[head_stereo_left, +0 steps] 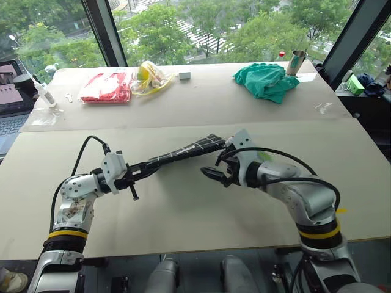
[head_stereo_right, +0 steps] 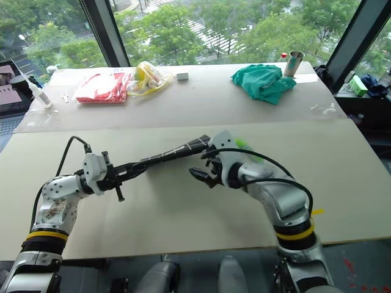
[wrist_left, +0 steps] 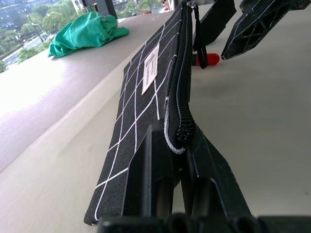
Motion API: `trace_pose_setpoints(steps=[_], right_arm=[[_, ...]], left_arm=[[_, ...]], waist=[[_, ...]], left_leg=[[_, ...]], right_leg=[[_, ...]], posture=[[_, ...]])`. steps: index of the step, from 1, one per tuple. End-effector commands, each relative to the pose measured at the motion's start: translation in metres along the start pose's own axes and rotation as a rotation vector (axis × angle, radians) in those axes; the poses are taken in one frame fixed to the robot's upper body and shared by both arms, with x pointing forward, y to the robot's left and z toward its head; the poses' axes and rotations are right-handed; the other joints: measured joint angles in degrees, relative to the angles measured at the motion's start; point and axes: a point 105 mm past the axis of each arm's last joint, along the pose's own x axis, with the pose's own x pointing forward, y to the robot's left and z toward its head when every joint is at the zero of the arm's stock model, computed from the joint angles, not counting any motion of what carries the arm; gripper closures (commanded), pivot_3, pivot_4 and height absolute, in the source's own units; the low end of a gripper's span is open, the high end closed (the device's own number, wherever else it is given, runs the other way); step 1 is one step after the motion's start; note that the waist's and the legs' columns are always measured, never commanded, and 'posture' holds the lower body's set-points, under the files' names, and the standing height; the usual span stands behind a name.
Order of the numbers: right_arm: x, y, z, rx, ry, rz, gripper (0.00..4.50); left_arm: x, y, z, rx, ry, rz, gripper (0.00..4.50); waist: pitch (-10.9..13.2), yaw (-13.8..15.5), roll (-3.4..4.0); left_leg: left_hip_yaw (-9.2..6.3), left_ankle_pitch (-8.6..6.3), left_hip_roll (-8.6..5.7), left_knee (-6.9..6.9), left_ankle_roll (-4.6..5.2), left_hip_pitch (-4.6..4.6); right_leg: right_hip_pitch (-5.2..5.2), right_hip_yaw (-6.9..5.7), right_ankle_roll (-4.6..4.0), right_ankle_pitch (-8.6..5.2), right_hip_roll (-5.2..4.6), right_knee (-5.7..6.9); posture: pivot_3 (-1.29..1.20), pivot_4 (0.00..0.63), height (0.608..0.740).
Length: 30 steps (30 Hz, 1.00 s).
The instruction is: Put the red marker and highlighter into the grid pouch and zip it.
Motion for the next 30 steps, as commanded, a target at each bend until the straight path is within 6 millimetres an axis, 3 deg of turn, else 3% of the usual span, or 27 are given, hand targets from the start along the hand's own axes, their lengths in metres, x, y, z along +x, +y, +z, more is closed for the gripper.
trace_pose_setpoints(steps=[1, 10, 13, 17, 22, 30], right_arm=[[-0.004, -0.004, 0.013, -0.035, -0.049, -0.032, 1.26], [-0.006, -0.013, 0.013, -0.062, -0.042, -0.065, 4.37], [-0.006, -0.010, 0.015, -0.094, -0.042, -0.051, 4.45], [-0.007, 0.008, 0.022, -0.195, -0.060, 0.035, 4.45], [-0.006, 0.014, 0.034, -0.182, -0.100, 0.076, 4.45], [-0.003, 0.021, 0.027, -0.157, -0.070, 0.117, 4.45]], left_arm=[[0.000, 0.003, 0.008, 0.025, -0.022, 0.018, 4.50], [0.003, 0.002, 0.008, 0.022, -0.030, 0.026, 4.50], [0.004, 0.002, 0.008, 0.022, -0.031, 0.029, 4.50], [0.004, 0.002, 0.008, 0.024, -0.028, 0.031, 4.50], [0.004, 0.003, 0.008, 0.025, -0.031, 0.038, 4.50], [0.004, 0.005, 0.009, 0.027, -0.033, 0.045, 4.50]], waist=[[0.0, 0.2, 0.00], [0.0, 0.1, 0.00], [0.0, 0.1, 0.00], [0.0, 0.0, 0.00], [0.0, -0.2, 0.00], [0.0, 0.0, 0.00]], left_leg=[[-0.01, 0.00, 0.00, 0.00, -0.01, 0.00], [0.02, 0.00, 0.00, 0.00, 0.00, 0.01], [0.02, 0.00, 0.00, 0.00, 0.00, 0.00], [0.03, 0.00, 0.00, 0.00, 0.00, 0.00], [0.02, 0.00, 0.01, 0.00, 0.00, 0.00], [0.00, 0.00, 0.00, 0.00, 0.00, 0.00]], right_leg=[[0.00, 0.00, 0.00, 0.00, 0.00, -0.01], [0.00, 0.00, 0.00, 0.00, 0.00, -0.01], [0.00, 0.00, 0.00, 0.00, 0.00, -0.01], [0.00, 0.00, 0.00, 0.00, 0.00, -0.01], [0.00, -0.01, 0.00, 0.00, 0.00, -0.02], [0.00, -0.01, 0.00, 0.00, 0.00, -0.03]], posture=[[0.00, 0.150, 0.740], [0.00, 0.150, 0.740], [0.00, 0.150, 0.740], [0.00, 0.150, 0.740], [0.00, 0.150, 0.740], [0.00, 0.150, 0.740]])
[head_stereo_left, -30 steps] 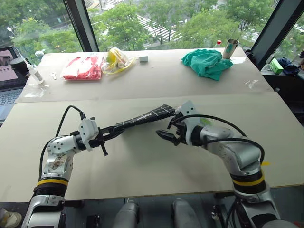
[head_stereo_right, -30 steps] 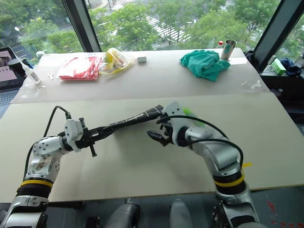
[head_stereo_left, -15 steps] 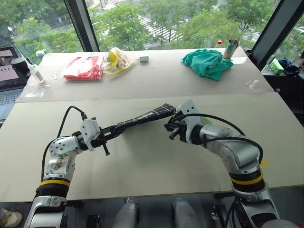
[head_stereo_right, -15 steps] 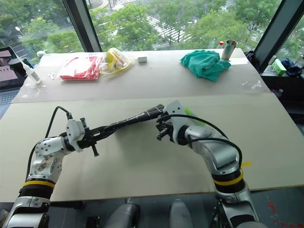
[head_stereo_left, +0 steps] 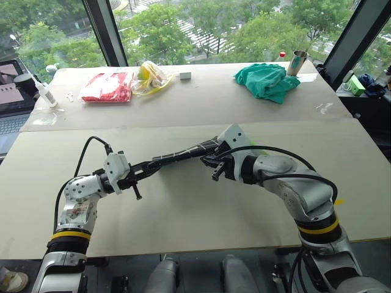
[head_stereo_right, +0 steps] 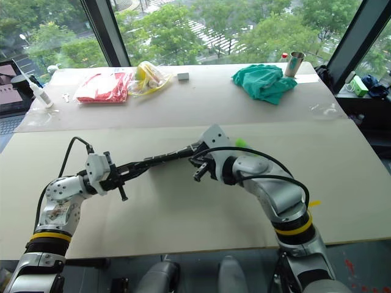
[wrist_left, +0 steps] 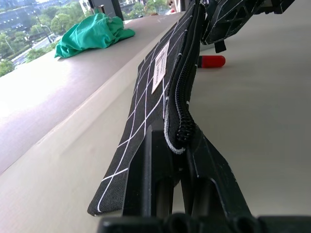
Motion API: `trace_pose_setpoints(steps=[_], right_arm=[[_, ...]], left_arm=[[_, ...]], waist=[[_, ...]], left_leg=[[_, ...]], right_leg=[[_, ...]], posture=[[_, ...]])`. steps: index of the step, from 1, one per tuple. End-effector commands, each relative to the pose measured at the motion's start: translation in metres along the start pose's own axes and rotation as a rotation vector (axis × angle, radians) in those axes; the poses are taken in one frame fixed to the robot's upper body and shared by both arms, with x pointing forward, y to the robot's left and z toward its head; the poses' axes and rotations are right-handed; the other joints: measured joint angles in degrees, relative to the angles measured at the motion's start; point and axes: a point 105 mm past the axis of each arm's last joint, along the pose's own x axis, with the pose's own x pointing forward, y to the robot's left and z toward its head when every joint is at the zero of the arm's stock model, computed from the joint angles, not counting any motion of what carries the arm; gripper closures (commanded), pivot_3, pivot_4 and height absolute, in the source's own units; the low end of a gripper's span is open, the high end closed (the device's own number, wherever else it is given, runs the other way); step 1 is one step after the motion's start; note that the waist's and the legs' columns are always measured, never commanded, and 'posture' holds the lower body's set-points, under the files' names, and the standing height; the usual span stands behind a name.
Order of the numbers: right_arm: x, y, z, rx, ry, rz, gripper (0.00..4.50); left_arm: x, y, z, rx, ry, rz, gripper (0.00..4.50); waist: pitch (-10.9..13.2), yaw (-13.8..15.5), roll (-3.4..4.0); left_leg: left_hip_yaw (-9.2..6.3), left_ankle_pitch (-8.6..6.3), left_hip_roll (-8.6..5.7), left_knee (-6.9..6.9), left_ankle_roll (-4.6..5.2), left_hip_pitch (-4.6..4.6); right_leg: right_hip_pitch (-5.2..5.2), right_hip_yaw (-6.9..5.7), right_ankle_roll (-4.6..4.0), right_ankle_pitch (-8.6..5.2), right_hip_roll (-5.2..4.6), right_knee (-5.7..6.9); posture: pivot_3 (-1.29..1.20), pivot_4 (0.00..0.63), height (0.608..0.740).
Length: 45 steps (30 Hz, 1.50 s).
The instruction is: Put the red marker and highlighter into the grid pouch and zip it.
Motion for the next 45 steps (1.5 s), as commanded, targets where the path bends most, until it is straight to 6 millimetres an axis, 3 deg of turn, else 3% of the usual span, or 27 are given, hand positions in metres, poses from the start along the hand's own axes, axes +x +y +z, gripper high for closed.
trace_pose_setpoints(steps=[1, 5, 12, 16, 19, 22, 26, 29, 33, 37, 40, 42, 45], right_arm=[[0.003, 0.008, 0.011, -0.009, -0.032, 0.023, 4.45], [0.014, 0.031, 0.010, -0.043, 0.011, 0.138, 4.45], [0.050, 0.052, 0.048, 0.002, -0.012, 0.314, 4.45], [0.052, 0.086, 0.074, 0.082, -0.047, 0.545, 4.45], [0.052, 0.094, 0.073, 0.110, -0.019, 0.624, 4.45], [0.068, 0.070, 0.056, 0.054, 0.017, 0.481, 4.45], [0.070, 0.042, 0.044, 0.033, 0.036, 0.364, 3.43], [0.062, 0.023, 0.041, 0.124, 0.046, 0.320, 2.32], [0.033, 0.004, 0.049, 0.168, -0.010, 0.309, 2.32], [-0.027, -0.003, 0.066, 0.043, -0.125, 0.330, 2.32], [-0.056, -0.024, 0.062, -0.052, -0.130, 0.191, 2.32], [-0.063, -0.042, 0.059, -0.044, -0.116, 0.077, 2.32], [-0.065, -0.079, 0.029, 0.012, 0.011, -0.180, 2.32]], left_arm=[[0.000, 0.005, 0.008, 0.022, -0.025, 0.020, 4.50], [0.000, 0.005, 0.008, 0.020, -0.025, 0.017, 4.50], [0.008, 0.005, 0.009, 0.016, -0.035, -0.004, 4.50], [0.009, 0.003, 0.010, 0.014, -0.038, -0.010, 4.50], [0.009, 0.002, 0.009, 0.012, -0.040, -0.012, 4.50], [0.009, 0.001, 0.009, 0.013, -0.041, -0.010, 4.50], [0.007, -0.001, 0.009, 0.012, -0.038, -0.007, 4.50], [0.005, -0.001, 0.009, 0.013, -0.034, -0.004, 4.50], [0.004, 0.000, 0.009, 0.015, -0.030, -0.002, 4.50], [0.002, 0.001, 0.010, 0.019, -0.028, -0.001, 4.50], [0.002, 0.001, 0.010, 0.020, -0.025, 0.004, 4.50], [0.001, 0.002, 0.010, 0.019, -0.024, 0.008, 4.50], [-0.001, 0.002, 0.009, 0.015, -0.021, 0.019, 4.50]], waist=[[0.0, -0.1, 0.00], [0.0, -0.2, 0.00], [0.0, -0.4, 0.00], [0.0, -0.4, 0.00], [0.0, -0.2, 0.00], [0.0, -0.3, 0.00], [0.0, -0.5, 0.00], [0.0, -0.5, 0.00], [0.0, 0.0, 0.00], [0.0, 0.1, 0.00], [0.0, 0.2, 0.00], [0.0, 0.0, 0.00], [0.0, -0.3, 0.00]], left_leg=[[0.00, 0.00, 0.00, 0.00, 0.00, 0.00], [-0.01, 0.00, 0.01, 0.00, 0.00, 0.01], [-0.02, 0.03, 0.02, -0.01, -0.05, 0.02], [-0.24, 0.08, 0.03, -0.02, -0.15, 0.00], [-0.34, 0.08, -0.02, -0.02, -0.15, -0.02], [-0.38, 0.06, -0.04, -0.01, -0.12, -0.02], [-0.35, 0.06, -0.04, -0.02, -0.12, -0.03], [-0.35, 0.09, -0.01, -0.02, -0.16, -0.04], [-0.38, 0.08, -0.07, -0.02, -0.15, -0.09], [-0.37, 0.05, -0.09, -0.02, -0.09, -0.14], [-0.34, 0.00, -0.08, -0.03, -0.02, -0.14], [-0.21, -0.01, -0.08, -0.03, 0.01, -0.08], [0.09, -0.01, -0.02, -0.03, 0.02, 0.02]], right_leg=[[0.00, 0.00, 0.00, 0.00, 0.00, 0.00], [-0.01, 0.00, 0.00, 0.00, 0.00, 0.01], [-0.04, -0.01, 0.00, 0.00, 0.01, 0.09], [-0.06, 0.00, -0.01, 0.00, -0.01, 0.37], [-0.06, -0.02, -0.01, 0.00, -0.04, 0.35], [-0.05, -0.05, -0.01, 0.00, -0.05, 0.35], [-0.13, -0.04, -0.01, 0.00, -0.05, 0.35], [-0.16, -0.04, -0.01, 0.00, -0.05, 0.45], [-0.15, -0.06, -0.01, 0.01, -0.10, 0.36], [-0.13, -0.08, -0.01, 0.01, -0.13, 0.31], [-0.10, -0.10, 0.00, 0.01, -0.13, 0.21], [-0.03, -0.12, -0.01, 0.00, -0.12, -0.09], [-0.03, -0.10, -0.01, 0.00, -0.12, -0.04]], posture=[[0.00, 0.150, 0.740], [0.00, 0.150, 0.740], [0.00, 0.150, 0.740], [0.00, 0.150, 0.740], [0.00, 0.150, 0.740], [0.00, 0.150, 0.740], [0.00, 0.150, 0.740], [0.00, 0.150, 0.740], [0.00, 0.150, 0.740], [0.00, 0.150, 0.740], [0.00, 0.150, 0.740], [0.00, 0.150, 0.740], [0.00, 0.150, 0.740]])
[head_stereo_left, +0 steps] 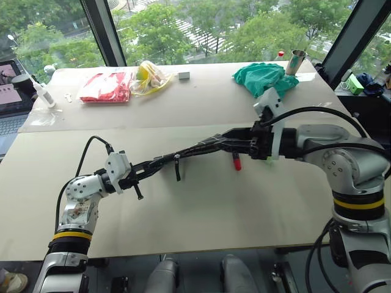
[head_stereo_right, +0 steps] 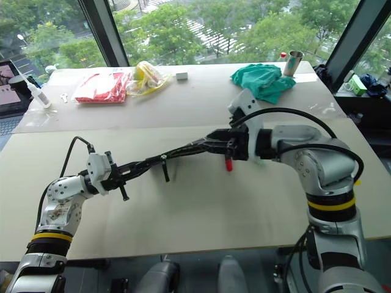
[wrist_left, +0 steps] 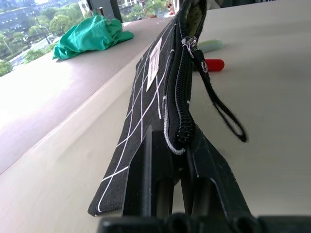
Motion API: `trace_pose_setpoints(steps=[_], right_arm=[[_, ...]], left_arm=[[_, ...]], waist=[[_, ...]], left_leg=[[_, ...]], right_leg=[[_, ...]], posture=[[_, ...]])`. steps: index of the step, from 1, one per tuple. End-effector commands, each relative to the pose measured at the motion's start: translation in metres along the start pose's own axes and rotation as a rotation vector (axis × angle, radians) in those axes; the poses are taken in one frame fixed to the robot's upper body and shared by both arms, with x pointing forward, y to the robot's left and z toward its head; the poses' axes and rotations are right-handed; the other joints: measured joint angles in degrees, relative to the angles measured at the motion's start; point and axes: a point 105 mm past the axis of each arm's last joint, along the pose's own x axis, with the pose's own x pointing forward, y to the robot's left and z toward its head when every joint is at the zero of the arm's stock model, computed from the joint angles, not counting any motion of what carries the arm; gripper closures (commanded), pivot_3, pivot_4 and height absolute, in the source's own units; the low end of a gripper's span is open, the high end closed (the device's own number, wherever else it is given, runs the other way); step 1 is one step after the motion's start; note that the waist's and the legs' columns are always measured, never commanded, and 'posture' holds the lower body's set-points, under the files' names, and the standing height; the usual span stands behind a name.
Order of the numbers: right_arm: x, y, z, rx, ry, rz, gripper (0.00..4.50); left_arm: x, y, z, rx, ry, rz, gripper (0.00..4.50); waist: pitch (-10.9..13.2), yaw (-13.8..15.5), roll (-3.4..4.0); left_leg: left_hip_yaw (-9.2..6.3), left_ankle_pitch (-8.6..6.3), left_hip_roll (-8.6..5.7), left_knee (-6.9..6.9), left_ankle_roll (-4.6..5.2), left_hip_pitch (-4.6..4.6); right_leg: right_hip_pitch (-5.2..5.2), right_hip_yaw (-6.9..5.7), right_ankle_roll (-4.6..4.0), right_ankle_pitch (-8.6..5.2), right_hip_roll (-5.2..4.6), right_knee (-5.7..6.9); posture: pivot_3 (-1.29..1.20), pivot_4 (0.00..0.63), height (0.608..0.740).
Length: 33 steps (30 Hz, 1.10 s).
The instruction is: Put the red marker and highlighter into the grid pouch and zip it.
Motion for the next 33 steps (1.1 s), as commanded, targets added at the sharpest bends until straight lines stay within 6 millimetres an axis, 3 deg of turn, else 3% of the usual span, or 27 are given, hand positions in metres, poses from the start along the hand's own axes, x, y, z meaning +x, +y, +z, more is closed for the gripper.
trace_pose_setpoints(steps=[1, 5, 9, 13, 16, 19, 29, 33], right_arm=[[-0.006, -0.030, -0.024, 0.000, 0.103, -0.254, 2.32], [-0.007, -0.051, -0.049, -0.107, 0.193, -0.417, 2.32], [-0.018, -0.084, -0.048, -0.133, 0.175, -0.564, 2.32], [-0.021, -0.100, -0.054, -0.138, 0.178, -0.571, 2.32], [-0.019, -0.103, -0.057, -0.124, 0.179, -0.552, 2.32], [-0.015, -0.102, -0.074, -0.092, 0.223, -0.504, 2.32], [-0.014, -0.105, -0.089, -0.050, 0.247, -0.451, 2.32], [-0.008, -0.104, -0.104, -0.076, 0.300, -0.428, 2.32]], left_arm=[[-0.005, 0.004, 0.006, 0.020, -0.010, 0.023, 4.50], [-0.005, 0.004, 0.006, 0.017, -0.011, 0.027, 4.50], [-0.005, 0.005, 0.006, 0.017, -0.012, 0.031, 4.50], [-0.005, 0.007, 0.007, 0.022, -0.010, 0.037, 4.50], [-0.006, 0.008, 0.006, 0.024, -0.006, 0.040, 4.50], [-0.009, 0.010, 0.007, 0.028, 0.003, 0.046, 4.50], [-0.035, 0.024, 0.007, 0.053, 0.078, 0.092, 4.50], [-0.044, 0.024, 0.007, 0.036, 0.111, 0.076, 4.50]], waist=[[0.0, 0.0, 0.00], [0.0, 0.1, 0.00], [0.0, 0.2, 0.00], [0.0, 0.2, 0.00], [0.0, 0.2, 0.00], [0.0, 0.1, 0.00], [0.0, 0.1, 0.00], [0.0, 0.0, 0.01]], left_leg=[[0.04, 0.00, 0.01, 0.00, 0.00, 0.02], [0.12, 0.00, -0.01, 0.00, 0.00, -0.04], [0.19, 0.01, -0.04, 0.01, -0.02, -0.08], [0.19, 0.01, -0.03, 0.01, -0.01, -0.07], [0.22, 0.01, -0.03, 0.01, -0.01, -0.07], [0.22, 0.01, -0.02, 0.01, -0.01, -0.06], [0.21, 0.01, -0.01, 0.00, -0.01, -0.06], [0.21, 0.01, -0.01, 0.00, -0.01, -0.05]], right_leg=[[0.01, -0.01, 0.00, 0.00, 0.01, 0.02], [-0.02, 0.00, 0.00, 0.00, 0.00, 0.01], [-0.03, 0.03, 0.00, 0.00, -0.04, -0.05], [-0.01, 0.00, 0.00, 0.00, -0.04, -0.07], [0.02, 0.00, 0.00, 0.00, -0.04, -0.11], [0.02, 0.00, 0.00, 0.00, -0.04, -0.10], [0.01, 0.00, 0.00, 0.00, -0.03, -0.11], [0.01, 0.00, 0.00, 0.00, -0.03, -0.11]], posture=[[0.00, 0.150, 0.740], [0.00, 0.150, 0.740], [0.00, 0.150, 0.740], [0.00, 0.150, 0.740], [0.00, 0.150, 0.740], [0.00, 0.150, 0.740], [0.00, 0.150, 0.740], [0.00, 0.150, 0.740]])
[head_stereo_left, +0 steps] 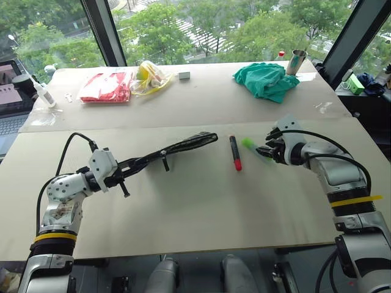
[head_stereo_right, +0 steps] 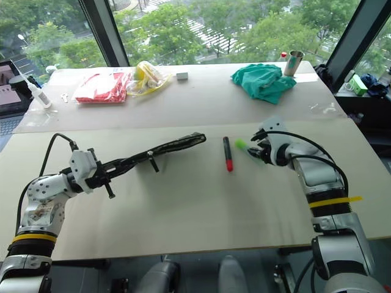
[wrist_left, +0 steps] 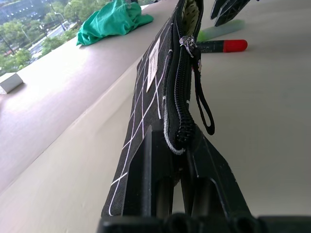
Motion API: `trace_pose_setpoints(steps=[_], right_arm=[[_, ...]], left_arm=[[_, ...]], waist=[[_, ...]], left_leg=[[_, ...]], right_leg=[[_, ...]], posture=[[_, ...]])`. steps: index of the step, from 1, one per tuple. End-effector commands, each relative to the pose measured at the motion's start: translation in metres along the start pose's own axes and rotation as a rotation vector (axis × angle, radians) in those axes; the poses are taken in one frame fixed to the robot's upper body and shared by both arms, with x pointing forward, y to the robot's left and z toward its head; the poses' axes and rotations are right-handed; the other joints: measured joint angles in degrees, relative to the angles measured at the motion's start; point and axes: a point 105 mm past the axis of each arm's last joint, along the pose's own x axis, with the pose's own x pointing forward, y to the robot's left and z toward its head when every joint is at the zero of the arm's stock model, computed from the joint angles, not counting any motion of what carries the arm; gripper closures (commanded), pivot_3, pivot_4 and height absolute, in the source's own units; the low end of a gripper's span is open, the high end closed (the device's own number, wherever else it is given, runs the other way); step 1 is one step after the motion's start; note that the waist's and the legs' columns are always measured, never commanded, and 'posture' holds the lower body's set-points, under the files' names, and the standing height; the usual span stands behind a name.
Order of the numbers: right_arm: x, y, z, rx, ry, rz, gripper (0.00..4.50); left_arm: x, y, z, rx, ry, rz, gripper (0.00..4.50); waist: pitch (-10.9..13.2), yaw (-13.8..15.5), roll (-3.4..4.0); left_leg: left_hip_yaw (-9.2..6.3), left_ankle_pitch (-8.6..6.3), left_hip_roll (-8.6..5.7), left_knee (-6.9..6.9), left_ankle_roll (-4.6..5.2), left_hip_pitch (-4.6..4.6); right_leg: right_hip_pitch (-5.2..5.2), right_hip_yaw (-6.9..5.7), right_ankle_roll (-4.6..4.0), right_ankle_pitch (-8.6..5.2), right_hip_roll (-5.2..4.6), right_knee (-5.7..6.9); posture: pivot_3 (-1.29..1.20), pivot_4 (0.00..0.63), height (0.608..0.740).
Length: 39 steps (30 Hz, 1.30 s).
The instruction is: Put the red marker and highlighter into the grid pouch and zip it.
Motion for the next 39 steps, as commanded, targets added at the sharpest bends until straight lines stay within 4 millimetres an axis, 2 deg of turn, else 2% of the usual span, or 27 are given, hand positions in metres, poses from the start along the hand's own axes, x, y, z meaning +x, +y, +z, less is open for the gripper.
trace_pose_setpoints(steps=[1, 10, 15, 18, 21, 25, 27, 29, 30, 31, 33, 36, 39], right_arm=[[0.005, -0.001, 0.000, -0.074, 0.005, -0.007, 2.32], [0.018, 0.003, -0.018, -0.098, 0.074, 0.042, 2.32], [0.017, 0.004, -0.021, -0.076, 0.083, 0.070, 3.48], [0.014, 0.004, -0.018, -0.072, 0.068, 0.082, 3.47], [0.011, 0.002, -0.009, -0.059, 0.038, 0.084, 3.47], [0.000, -0.002, 0.027, -0.063, -0.079, 0.107, 3.47], [-0.020, -0.001, 0.063, -0.063, -0.204, 0.181, 3.47], [-0.050, 0.014, 0.092, -0.112, -0.324, 0.339, 3.47], [-0.065, 0.027, 0.099, -0.155, -0.357, 0.428, 3.47], [-0.080, 0.043, 0.104, -0.208, -0.378, 0.521, 3.47], [-0.096, 0.065, 0.104, -0.276, -0.378, 0.639, 3.47], [-0.103, 0.105, 0.089, -0.393, -0.295, 0.787, 3.47], [-0.094, 0.125, 0.073, -0.503, -0.210, 0.817, 3.47]], left_arm=[[-0.012, 0.005, 0.006, -0.003, 0.011, 0.001, 4.50], [-0.017, -0.004, 0.013, -0.032, -0.005, -0.037, 4.50], [-0.020, -0.014, 0.015, -0.040, -0.002, -0.064, 4.50], [-0.022, -0.016, 0.016, -0.044, -0.003, -0.063, 4.50], [-0.022, -0.017, 0.017, -0.048, -0.006, -0.058, 4.50], [-0.022, -0.019, 0.017, -0.052, -0.007, -0.057, 4.50], [-0.021, -0.019, 0.017, -0.053, -0.008, -0.058, 4.50], [-0.021, -0.019, 0.016, -0.054, -0.008, -0.058, 4.50], [-0.021, -0.019, 0.016, -0.054, -0.008, -0.058, 4.50], [-0.020, -0.019, 0.016, -0.053, -0.009, -0.058, 4.50], [-0.020, -0.019, 0.016, -0.054, -0.011, -0.057, 4.50], [-0.017, -0.019, 0.015, -0.055, -0.015, -0.059, 4.50], [-0.015, -0.019, 0.015, -0.055, -0.020, -0.066, 4.50]], waist=[[0.0, 0.0, 0.00], [0.0, -0.1, 0.00], [0.0, -0.1, -0.01], [0.0, 0.0, -0.01], [0.0, 0.0, -0.01], [0.0, 0.0, 0.00], [0.0, 0.0, 0.04], [0.1, 0.0, 0.17], [0.1, 0.1, 0.20], [0.1, 0.3, 0.22], [0.1, 0.5, 0.21], [0.0, 0.7, 0.07], [0.0, 0.9, 0.07]], left_leg=[[0.00, 0.00, 0.00, 0.00, 0.00, 0.00], [0.01, 0.00, 0.02, 0.00, 0.00, 0.11], [0.01, -0.01, 0.07, 0.00, 0.01, 0.18], [0.01, -0.02, 0.06, -0.01, 0.03, 0.24], [0.02, -0.02, 0.06, -0.01, 0.03, 0.23], [0.03, -0.02, 0.06, -0.01, 0.03, 0.16], [0.03, -0.02, 0.06, -0.01, 0.03, 0.11], [0.03, -0.02, 0.05, -0.01, 0.02, 0.00], [0.03, -0.02, 0.06, -0.01, 0.02, 0.01], [0.02, -0.02, 0.05, -0.01, 0.03, -0.03], [-0.03, -0.10, 0.09, -0.03, 0.16, -0.04], [-0.07, -0.15, 0.13, -0.03, 0.22, 0.04], [-0.03, -0.15, 0.11, 0.00, 0.22, 0.04]], right_leg=[[0.00, 0.00, 0.00, 0.00, 0.00, 0.01], [0.10, 0.01, 0.00, 0.00, 0.00, 0.01], [0.15, 0.01, 0.00, 0.00, 0.03, 0.01], [0.20, 0.02, 0.00, 0.00, 0.03, 0.00], [0.20, 0.03, 0.00, 0.00, 0.03, 0.00], [0.14, 0.04, 0.00, 0.00, 0.03, -0.01], [0.07, 0.05, 0.00, 0.00, 0.03, -0.01], [-0.03, 0.08, 0.00, 0.00, 0.03, -0.03], [-0.03, 0.08, 0.00, 0.00, 0.03, -0.02], [-0.03, 0.06, 0.00, 0.00, 0.03, -0.04], [-0.01, -0.07, 0.00, 0.00, 0.03, -0.08], [0.14, -0.17, 0.00, 0.00, 0.04, -0.17], [0.13, -0.10, 0.00, 0.00, 0.03, -0.18]], posture=[[0.00, 0.150, 0.740], [0.00, 0.150, 0.740], [0.00, 0.150, 0.740], [0.00, 0.150, 0.740], [0.00, 0.150, 0.740], [0.00, 0.150, 0.740], [0.00, 0.150, 0.740], [0.00, 0.150, 0.740], [0.00, 0.150, 0.740], [0.00, 0.150, 0.740], [0.00, 0.150, 0.740], [0.00, 0.150, 0.740], [0.00, 0.150, 0.740]])
